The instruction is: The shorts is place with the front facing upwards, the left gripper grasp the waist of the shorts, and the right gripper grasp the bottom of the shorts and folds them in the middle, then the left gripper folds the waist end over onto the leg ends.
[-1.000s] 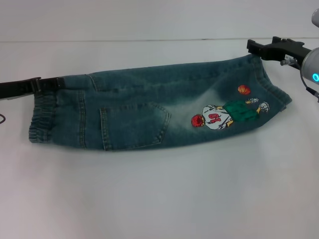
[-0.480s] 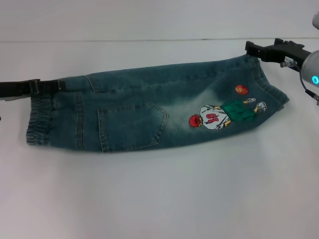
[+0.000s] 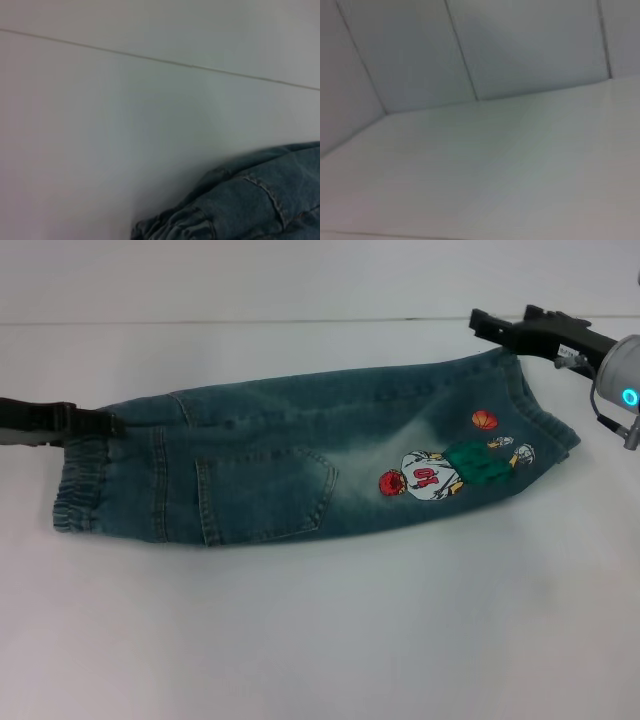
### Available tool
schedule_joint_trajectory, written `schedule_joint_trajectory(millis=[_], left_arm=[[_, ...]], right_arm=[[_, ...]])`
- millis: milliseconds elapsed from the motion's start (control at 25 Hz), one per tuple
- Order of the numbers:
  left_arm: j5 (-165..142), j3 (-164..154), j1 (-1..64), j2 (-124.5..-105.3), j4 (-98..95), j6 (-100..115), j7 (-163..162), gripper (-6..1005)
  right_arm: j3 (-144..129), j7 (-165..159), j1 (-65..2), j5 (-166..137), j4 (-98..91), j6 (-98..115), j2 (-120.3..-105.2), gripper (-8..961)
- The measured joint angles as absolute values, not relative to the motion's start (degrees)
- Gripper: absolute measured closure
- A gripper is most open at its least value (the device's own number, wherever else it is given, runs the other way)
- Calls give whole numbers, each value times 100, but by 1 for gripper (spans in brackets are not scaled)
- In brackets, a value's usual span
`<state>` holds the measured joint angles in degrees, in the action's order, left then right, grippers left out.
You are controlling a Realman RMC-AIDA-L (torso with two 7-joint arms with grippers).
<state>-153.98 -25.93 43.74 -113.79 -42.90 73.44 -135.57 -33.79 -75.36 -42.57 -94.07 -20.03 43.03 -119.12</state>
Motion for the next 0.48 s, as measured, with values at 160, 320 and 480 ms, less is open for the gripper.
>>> schedule_joint_trajectory(millis=[160,320,480], left_arm=[[-15434,-2564,4392,-11309,-4551,7724,-13617,71],[-15392,-2463,4346,-11232,-4694,8072,-13617,72],[-15384,-2411,4288,-11181,-4779,8454,-13575,73]], right_arm=[[-3479,-7948,-4172,-9417,-2053,5174,-11779,6],[-4058,-8228,-4158,-9431,-2087,6072,-11617,6],[-4832,-8529,-4188,-9436,-2408,6979,-11554,6]])
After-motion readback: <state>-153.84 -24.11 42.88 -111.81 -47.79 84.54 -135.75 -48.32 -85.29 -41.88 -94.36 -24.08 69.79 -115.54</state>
